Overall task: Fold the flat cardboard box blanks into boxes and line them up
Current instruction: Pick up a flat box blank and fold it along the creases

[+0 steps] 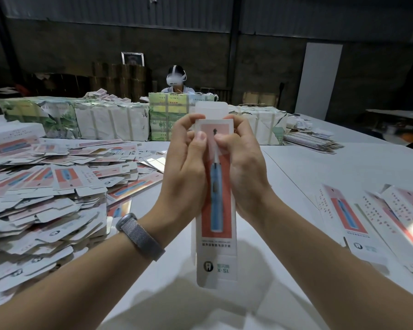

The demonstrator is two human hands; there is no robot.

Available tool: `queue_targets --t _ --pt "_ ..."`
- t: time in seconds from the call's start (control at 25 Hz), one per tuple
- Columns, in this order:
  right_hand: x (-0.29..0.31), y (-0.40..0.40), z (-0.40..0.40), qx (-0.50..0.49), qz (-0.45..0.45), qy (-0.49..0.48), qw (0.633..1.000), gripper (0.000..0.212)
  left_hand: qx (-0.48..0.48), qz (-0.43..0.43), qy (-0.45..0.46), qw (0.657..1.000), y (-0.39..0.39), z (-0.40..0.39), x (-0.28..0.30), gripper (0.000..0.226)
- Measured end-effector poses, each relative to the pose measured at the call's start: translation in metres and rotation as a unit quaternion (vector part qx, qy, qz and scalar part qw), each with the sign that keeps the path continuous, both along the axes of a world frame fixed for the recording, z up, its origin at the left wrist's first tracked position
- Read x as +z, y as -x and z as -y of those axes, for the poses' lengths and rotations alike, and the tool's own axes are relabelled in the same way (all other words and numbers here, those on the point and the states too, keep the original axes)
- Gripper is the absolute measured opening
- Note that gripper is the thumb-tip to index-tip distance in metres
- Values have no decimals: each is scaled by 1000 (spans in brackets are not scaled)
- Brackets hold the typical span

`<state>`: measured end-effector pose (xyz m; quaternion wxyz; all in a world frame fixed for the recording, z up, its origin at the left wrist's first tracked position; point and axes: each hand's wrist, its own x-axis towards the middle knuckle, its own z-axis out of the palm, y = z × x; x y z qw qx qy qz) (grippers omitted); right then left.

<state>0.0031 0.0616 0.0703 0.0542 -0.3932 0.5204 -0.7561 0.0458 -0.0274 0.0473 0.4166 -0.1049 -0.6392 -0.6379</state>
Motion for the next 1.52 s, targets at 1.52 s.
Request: queue_targets --t 1.52 --pt "11 29 -18 -42 -10 -88 995 29 6 67 133 989 -5 4 -3 54"
